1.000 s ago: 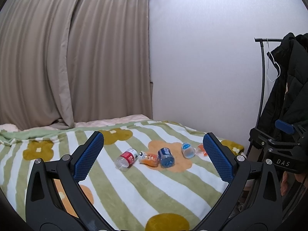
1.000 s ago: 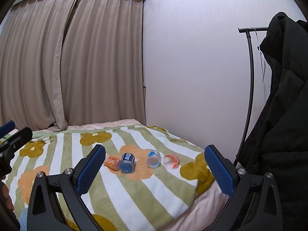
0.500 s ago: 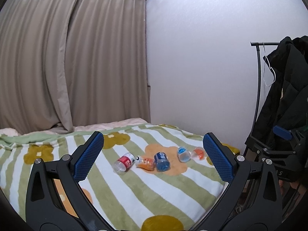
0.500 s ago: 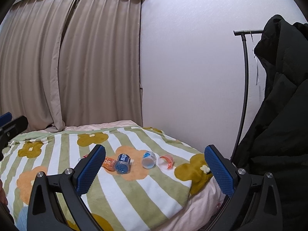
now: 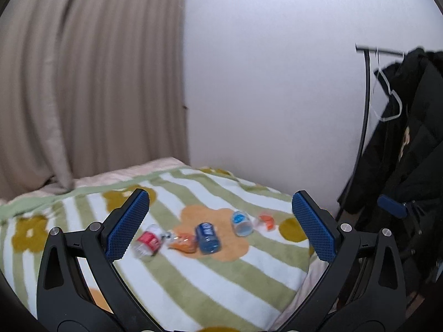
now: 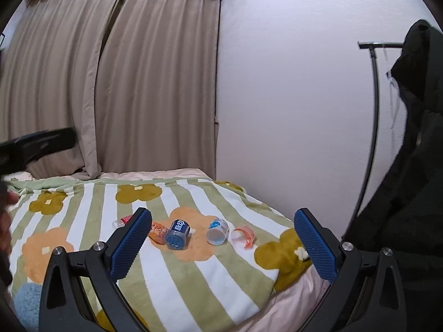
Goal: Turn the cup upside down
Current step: 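Reach the left gripper down and grasp the white blue-label cup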
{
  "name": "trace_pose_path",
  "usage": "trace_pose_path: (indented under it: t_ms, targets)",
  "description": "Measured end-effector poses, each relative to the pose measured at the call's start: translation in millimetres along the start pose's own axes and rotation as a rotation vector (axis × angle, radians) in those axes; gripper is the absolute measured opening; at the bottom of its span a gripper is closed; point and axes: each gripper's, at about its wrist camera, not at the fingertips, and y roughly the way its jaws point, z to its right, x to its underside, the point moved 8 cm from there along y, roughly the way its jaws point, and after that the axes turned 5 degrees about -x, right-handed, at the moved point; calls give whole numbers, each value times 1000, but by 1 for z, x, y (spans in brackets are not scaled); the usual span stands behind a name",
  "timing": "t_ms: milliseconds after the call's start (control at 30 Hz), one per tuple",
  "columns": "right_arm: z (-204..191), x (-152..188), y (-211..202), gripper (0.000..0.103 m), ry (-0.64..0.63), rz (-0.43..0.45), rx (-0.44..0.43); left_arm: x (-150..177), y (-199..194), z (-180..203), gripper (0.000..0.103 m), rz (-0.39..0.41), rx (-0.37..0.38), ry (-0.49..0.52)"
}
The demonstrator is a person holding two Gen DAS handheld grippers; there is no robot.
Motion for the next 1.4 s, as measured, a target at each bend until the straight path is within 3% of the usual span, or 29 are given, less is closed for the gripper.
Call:
trace_pose_path:
  t_ms: [100,133,233,433,533,667,833,1000,1067,1233,1400]
  targets:
    - [9,9,23,102,15,-14,-19,-7,63,19,103,-106,69,55]
    - [11,12,32,102,21,-20,-25,-4,87,21,103,-170,106,17]
    - [18,27,62,102,40,-47,-42,15,154,39,103,-305,140,73]
    - [23,66,117,102,70,-97,-63,102,287,60,103,-598,140,165]
    - [20,85,136,103,77,-113,-74,138,336,68,103,-724,155,147]
    - [18,106,158,102,91,-142,-74,188,386,74,103,-854,112,185]
    - [20,123,172,103,121,-159,-65,228,413,70,102,-963,115,135]
    - [22,131,177,103,142,-179,-65,241,424,70,96,-1015,138,104]
    - [23,135,180,103,140,-187,-65,244,429,69,90,-1032,140,94]
    - [24,140,177,103,155,-196,-67,258,433,70,63,-1108,181,25]
    - [27,138,174,103,168,-202,-73,246,425,66,61,-1082,204,-1]
